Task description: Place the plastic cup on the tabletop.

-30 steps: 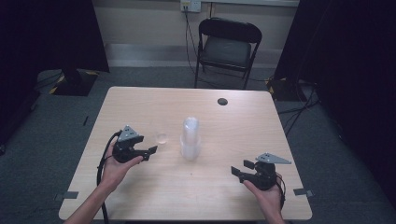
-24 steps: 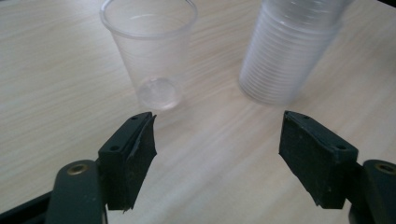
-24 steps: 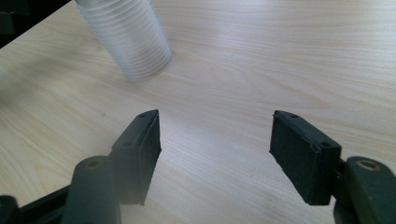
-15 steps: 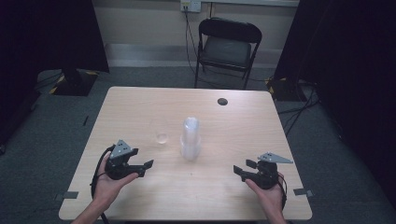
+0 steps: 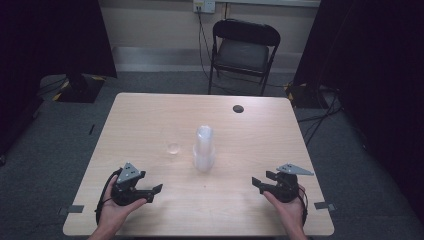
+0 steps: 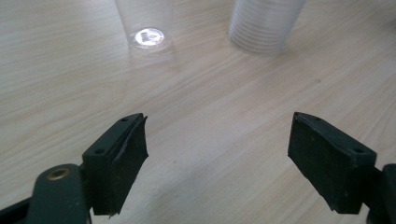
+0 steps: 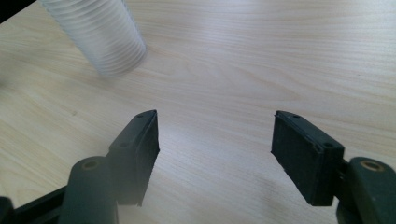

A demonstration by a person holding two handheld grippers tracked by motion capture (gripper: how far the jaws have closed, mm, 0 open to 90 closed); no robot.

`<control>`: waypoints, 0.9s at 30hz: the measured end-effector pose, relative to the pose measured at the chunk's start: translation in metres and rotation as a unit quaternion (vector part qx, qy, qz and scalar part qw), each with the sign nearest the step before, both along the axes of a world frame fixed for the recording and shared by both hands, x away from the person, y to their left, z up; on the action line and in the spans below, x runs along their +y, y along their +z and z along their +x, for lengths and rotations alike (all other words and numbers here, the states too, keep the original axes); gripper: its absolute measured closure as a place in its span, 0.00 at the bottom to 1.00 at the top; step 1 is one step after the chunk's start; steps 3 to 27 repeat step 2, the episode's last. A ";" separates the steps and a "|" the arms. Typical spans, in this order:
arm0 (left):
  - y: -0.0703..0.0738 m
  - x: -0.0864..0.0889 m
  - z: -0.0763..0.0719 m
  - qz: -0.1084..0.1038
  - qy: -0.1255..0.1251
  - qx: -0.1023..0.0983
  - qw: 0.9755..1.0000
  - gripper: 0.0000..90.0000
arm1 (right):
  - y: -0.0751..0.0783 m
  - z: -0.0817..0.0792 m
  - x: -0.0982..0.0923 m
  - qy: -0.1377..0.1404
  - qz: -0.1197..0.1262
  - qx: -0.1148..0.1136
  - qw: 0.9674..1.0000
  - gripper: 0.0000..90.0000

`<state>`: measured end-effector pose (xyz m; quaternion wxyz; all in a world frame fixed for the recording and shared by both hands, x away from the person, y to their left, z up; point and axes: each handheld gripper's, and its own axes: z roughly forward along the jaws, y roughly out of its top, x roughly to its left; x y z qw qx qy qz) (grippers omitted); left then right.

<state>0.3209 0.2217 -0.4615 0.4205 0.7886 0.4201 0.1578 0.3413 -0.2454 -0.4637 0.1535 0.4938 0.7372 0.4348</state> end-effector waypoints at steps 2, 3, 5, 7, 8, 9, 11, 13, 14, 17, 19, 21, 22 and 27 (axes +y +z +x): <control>0.000 -0.001 0.000 0.000 0.000 0.000 1.000 0.22 | -0.001 0.000 -0.001 -0.003 -0.003 -0.001 1.000 0.34; 0.000 -0.001 0.000 0.000 0.000 0.000 1.000 0.22 | -0.001 0.000 -0.001 -0.003 -0.003 -0.001 1.000 0.34; 0.000 -0.001 0.000 0.000 0.000 0.000 1.000 0.22 | -0.001 0.000 -0.001 -0.003 -0.003 -0.001 1.000 0.34; 0.000 -0.001 0.000 0.000 0.000 0.000 1.000 0.22 | -0.001 0.000 -0.001 -0.003 -0.003 -0.001 1.000 0.34; 0.000 -0.001 0.000 0.000 0.000 0.000 1.000 0.22 | -0.001 0.000 -0.001 -0.003 -0.003 -0.001 1.000 0.34; 0.000 -0.001 0.000 0.000 0.000 0.000 1.000 0.22 | -0.001 0.000 -0.001 -0.003 -0.003 -0.001 1.000 0.34; 0.000 -0.001 0.000 0.000 0.000 0.000 1.000 0.22 | -0.001 0.000 -0.001 -0.003 -0.003 -0.001 1.000 0.34; 0.000 -0.001 0.000 0.000 0.000 0.000 1.000 0.22 | -0.001 0.000 -0.001 -0.003 -0.003 -0.001 1.000 0.34; 0.000 -0.001 0.000 0.000 0.000 0.000 1.000 0.22 | -0.001 0.000 -0.001 -0.003 -0.003 -0.001 1.000 0.34; 0.000 -0.001 0.000 0.000 0.000 0.000 1.000 0.22 | -0.001 0.000 -0.001 -0.003 -0.003 -0.001 1.000 0.34; 0.000 -0.001 0.000 0.000 0.000 0.000 1.000 0.22 | -0.001 0.000 -0.001 -0.003 -0.003 -0.001 1.000 0.34; 0.000 -0.001 0.000 0.000 0.000 0.000 1.000 0.22 | -0.001 0.000 -0.001 -0.003 -0.003 -0.001 1.000 0.34; 0.000 -0.001 0.000 0.000 0.000 0.000 1.000 0.22 | -0.001 0.000 -0.001 -0.003 -0.003 -0.001 1.000 0.34; 0.000 -0.001 0.000 0.000 0.000 0.000 1.000 0.22 | -0.001 0.000 -0.001 -0.003 -0.003 -0.001 1.000 0.34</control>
